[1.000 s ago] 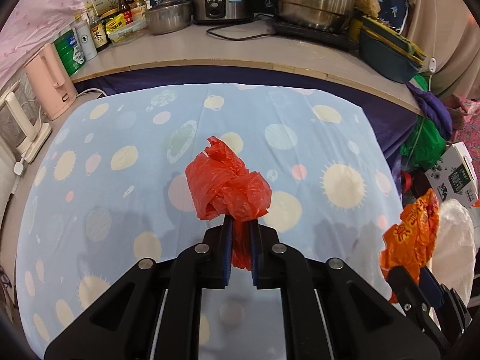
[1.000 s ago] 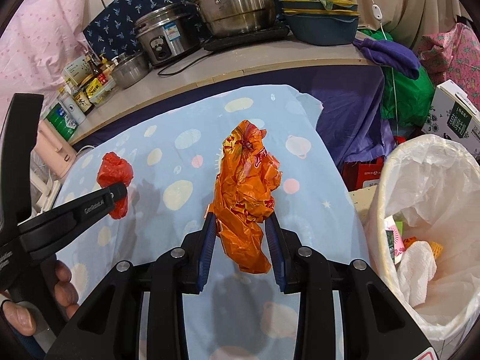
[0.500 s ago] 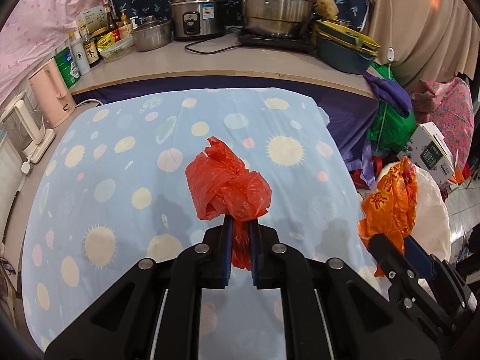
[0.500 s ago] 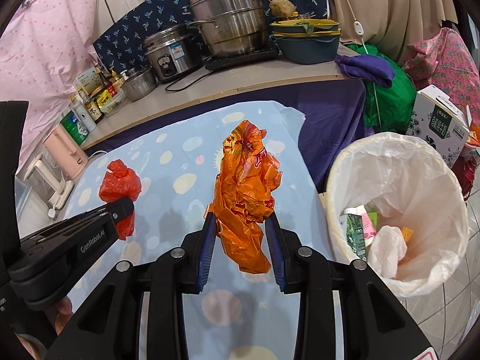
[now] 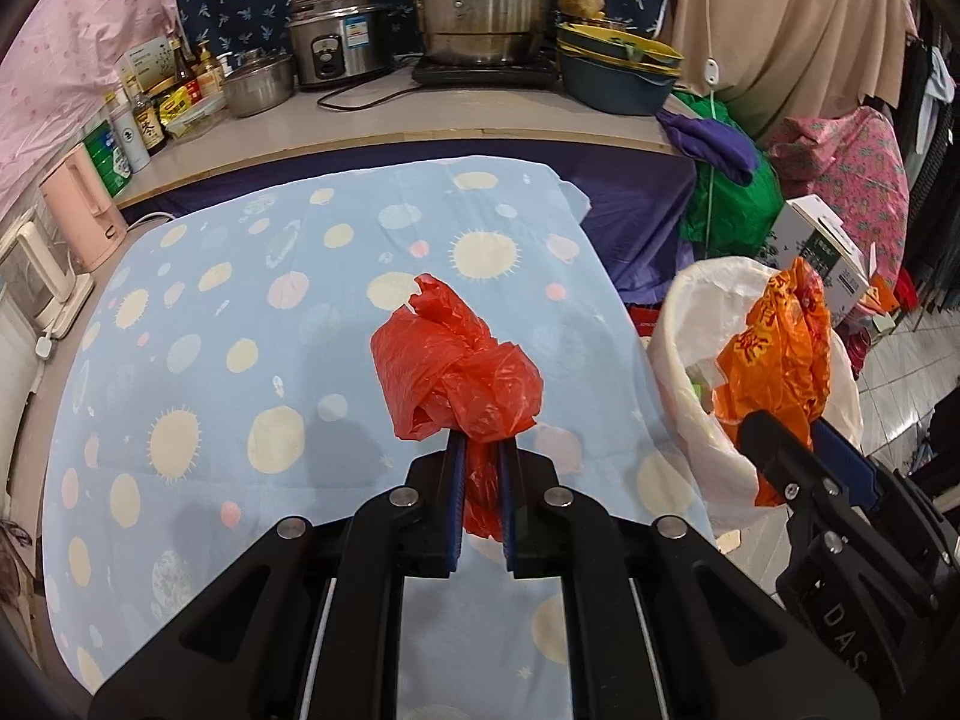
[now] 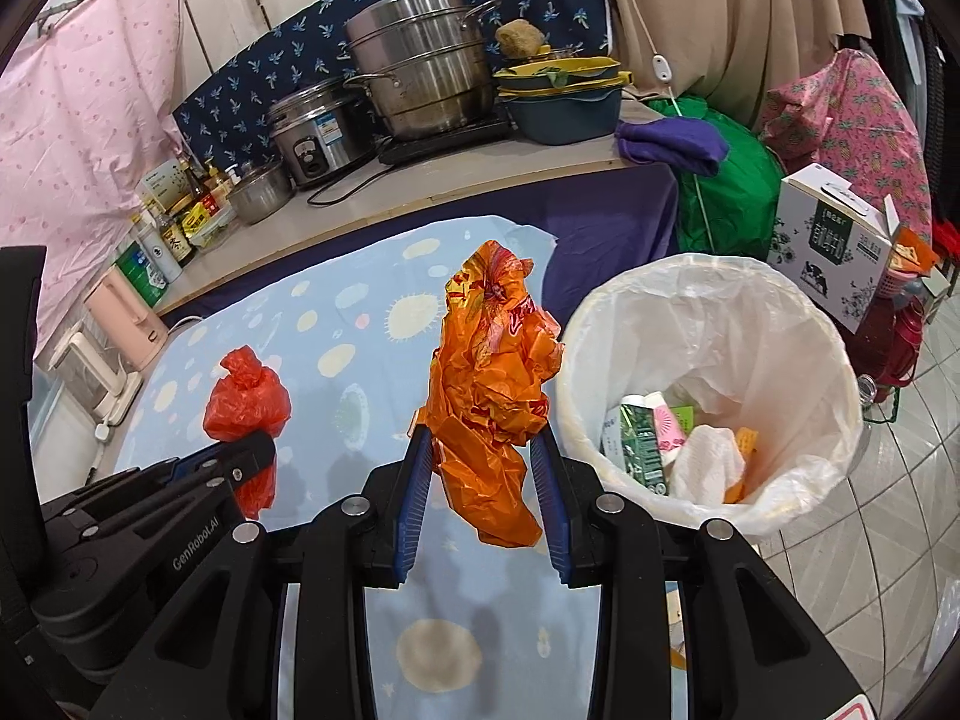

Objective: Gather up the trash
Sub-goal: 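Carry the red and orange bags over the bin and open both tools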

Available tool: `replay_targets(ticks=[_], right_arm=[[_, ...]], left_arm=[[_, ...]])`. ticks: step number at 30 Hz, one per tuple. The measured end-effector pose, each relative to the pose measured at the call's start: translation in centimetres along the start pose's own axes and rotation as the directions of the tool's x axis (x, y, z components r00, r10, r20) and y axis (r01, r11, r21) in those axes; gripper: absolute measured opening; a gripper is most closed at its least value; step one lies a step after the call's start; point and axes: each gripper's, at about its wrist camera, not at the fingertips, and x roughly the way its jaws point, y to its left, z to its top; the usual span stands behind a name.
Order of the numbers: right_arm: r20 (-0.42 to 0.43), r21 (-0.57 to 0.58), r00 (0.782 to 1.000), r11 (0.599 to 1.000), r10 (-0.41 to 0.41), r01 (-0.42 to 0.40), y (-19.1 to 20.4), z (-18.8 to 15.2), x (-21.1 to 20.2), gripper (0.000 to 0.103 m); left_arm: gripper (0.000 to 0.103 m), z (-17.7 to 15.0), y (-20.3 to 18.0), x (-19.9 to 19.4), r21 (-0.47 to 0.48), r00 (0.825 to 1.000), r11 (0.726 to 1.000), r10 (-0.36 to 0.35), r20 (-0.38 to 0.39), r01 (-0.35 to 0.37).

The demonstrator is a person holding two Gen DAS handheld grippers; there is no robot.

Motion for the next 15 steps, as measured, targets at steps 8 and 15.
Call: replay_targets(ticks=[8,15], right_arm=[[0.015,0.033,0.999,0.999,-0.030,0.029,-2.5,-0.2,-1.1,0.032],[0.025,0.065,0.999,0.997,-0.047,0.046,-4.9,0.0,-1.8,0.032]], left_arm=[[0.009,-0.6,-2.5,-0.5,0.039,1.000,0.999,-0.023,-0.007,0.023],[0.009,-0.6,-4.6,-0.7,0.063,0.999,0.997,-0.045,-0.010,0.046]])
